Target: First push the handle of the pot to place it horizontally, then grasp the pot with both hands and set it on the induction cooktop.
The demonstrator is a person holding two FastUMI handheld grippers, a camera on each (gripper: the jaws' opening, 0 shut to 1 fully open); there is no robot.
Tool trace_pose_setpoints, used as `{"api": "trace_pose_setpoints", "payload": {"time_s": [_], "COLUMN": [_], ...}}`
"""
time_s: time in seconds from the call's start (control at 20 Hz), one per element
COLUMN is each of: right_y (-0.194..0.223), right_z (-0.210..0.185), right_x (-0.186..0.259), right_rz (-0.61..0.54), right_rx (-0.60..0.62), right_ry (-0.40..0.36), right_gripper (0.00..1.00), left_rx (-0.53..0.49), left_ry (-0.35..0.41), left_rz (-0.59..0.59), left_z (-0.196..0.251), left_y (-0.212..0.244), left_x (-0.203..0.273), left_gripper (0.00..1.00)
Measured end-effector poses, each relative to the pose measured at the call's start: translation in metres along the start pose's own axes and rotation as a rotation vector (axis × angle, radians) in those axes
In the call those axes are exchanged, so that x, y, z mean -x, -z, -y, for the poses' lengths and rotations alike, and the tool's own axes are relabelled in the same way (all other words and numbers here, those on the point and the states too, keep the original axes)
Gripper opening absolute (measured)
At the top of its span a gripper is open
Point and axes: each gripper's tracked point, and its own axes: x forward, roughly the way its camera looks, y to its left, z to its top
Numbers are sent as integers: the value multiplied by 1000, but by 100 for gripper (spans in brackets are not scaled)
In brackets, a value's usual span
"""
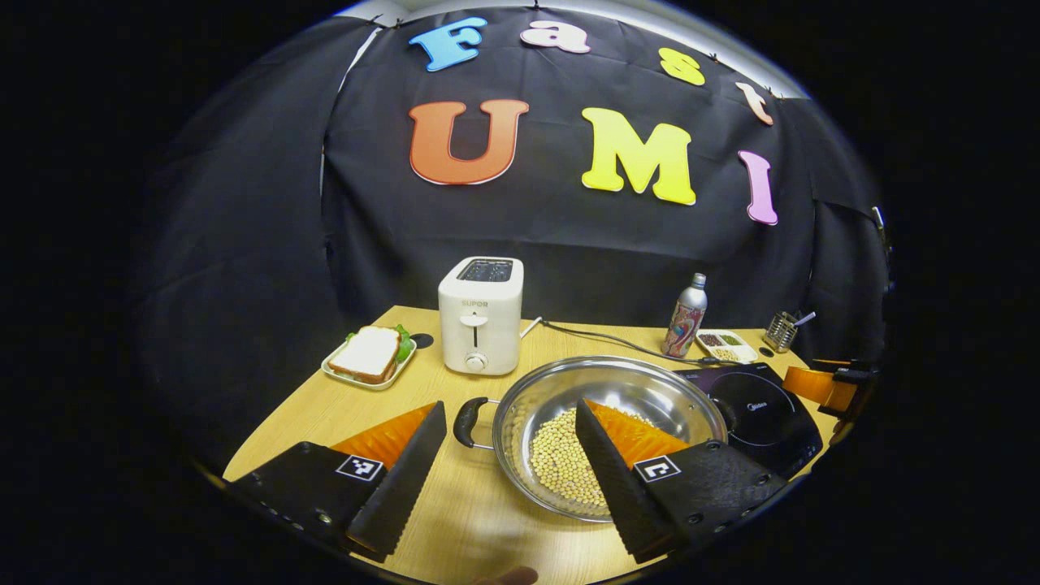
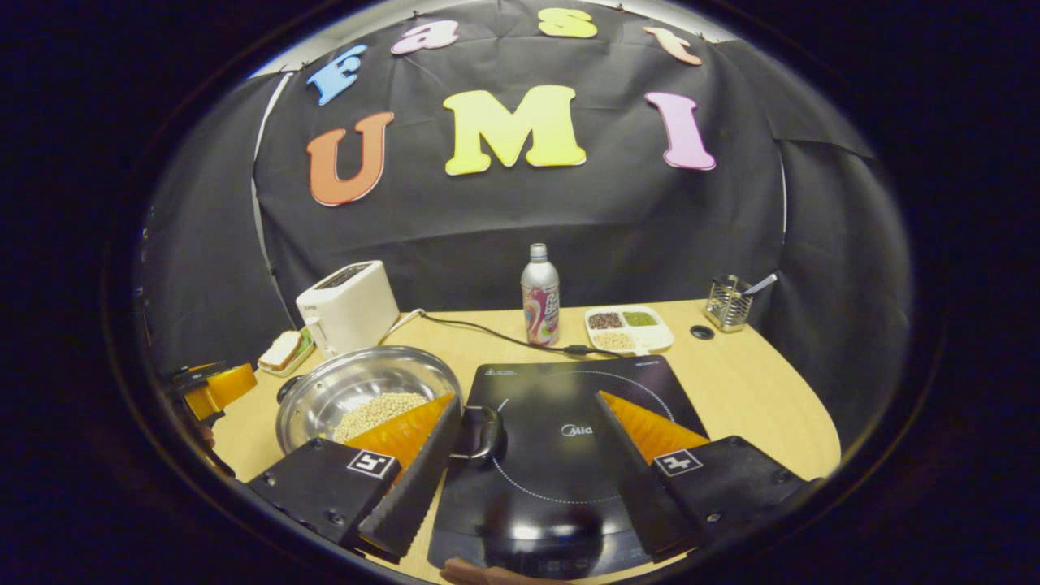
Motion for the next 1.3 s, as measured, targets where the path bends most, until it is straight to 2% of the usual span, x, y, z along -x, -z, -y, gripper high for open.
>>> {"api": "trace_pose_setpoints", "payload": {"time_s": [0.15, 0.2, 0.25, 0.3, 0.4, 0.45, 0.55, 0.6, 0.65, 0.75, 0.8, 0.85, 0.9, 0.95, 1.0, 1.1, 1.15, 1.2, 1.25, 1.3], "right_y": [15, 20, 24, 29, 39, 41, 47, 50, 52, 57, 58, 56, 59, 59, 59, 59, 58, 57, 56, 56], "right_z": [-9, -11, -13, -15, -20, -22, -30, -33, -34, -32, -31, -32, -36, -35, -34, -36, -35, -35, -35, -36], "right_x": [-26, -34, -41, -48, -59, -63, -69, -72, -76, -83, -83, -86, -85, -90, -89, -86, -86, -87, -88, -89], "right_rz": [-54, -65, -78, -90, -121, -129, -149, -156, -163, -180, -182, -176, -185, -188, -190, -195, -194, -191, -192, -193], "right_rx": [6, 1, -1, -5, -13, -19, -10, -11, -13, -18, -22, -28, -44, -29, -23, -20, -11, -15, -13, -2], "right_ry": [-1, 1, 5, 5, 15, 24, 12, 9, 14, 33, 46, 45, 34, 31, 27, 13, 3, -8, -15, -22], "right_gripper": [97, 100, 97, 100, 97, 100, 95, 99, 93, 92, 98, 95, 84, 72, 67, 64, 63, 64, 63, 62], "left_rx": [-48, -60, -73, -87, -109, -117, -115, -107, -104, -122, -138, -140, -145, -150, -158, -173, -162, -149, -131, -125], "left_ry": [4, 7, 5, 0, -7, -8, -3, 6, 21, 23, -8, -8, -6, -4, -4, -3, -3, -1, 0, 0], "left_rz": [-55, -69, -90, -111, -150, -168, -192, -197, -200, -201, -195, -198, -210, -206, -213, -224, -246, -252, -270, -282], "left_z": [-7, -10, -14, -19, -25, -28, -32, -30, -28, -30, -36, -36, -33, -31, -32, -33, -32, -32, -32, -32], "left_y": [13, 18, 24, 30, 41, 46, 52, 53, 53, 52, 50, 50, 52, 51, 52, 51, 53, 51, 52, 53], "left_x": [-24, -33, -41, -50, -64, -69, -78, -82, -85, -92, -96, -98, -101, -102, -102, -101, -101, -99, -99, -97], "left_gripper": [96, 96, 96, 95, 95, 96, 96, 96, 95, 93, 90, 66, 58, 65, 65, 65, 62, 62, 69, 60]}}
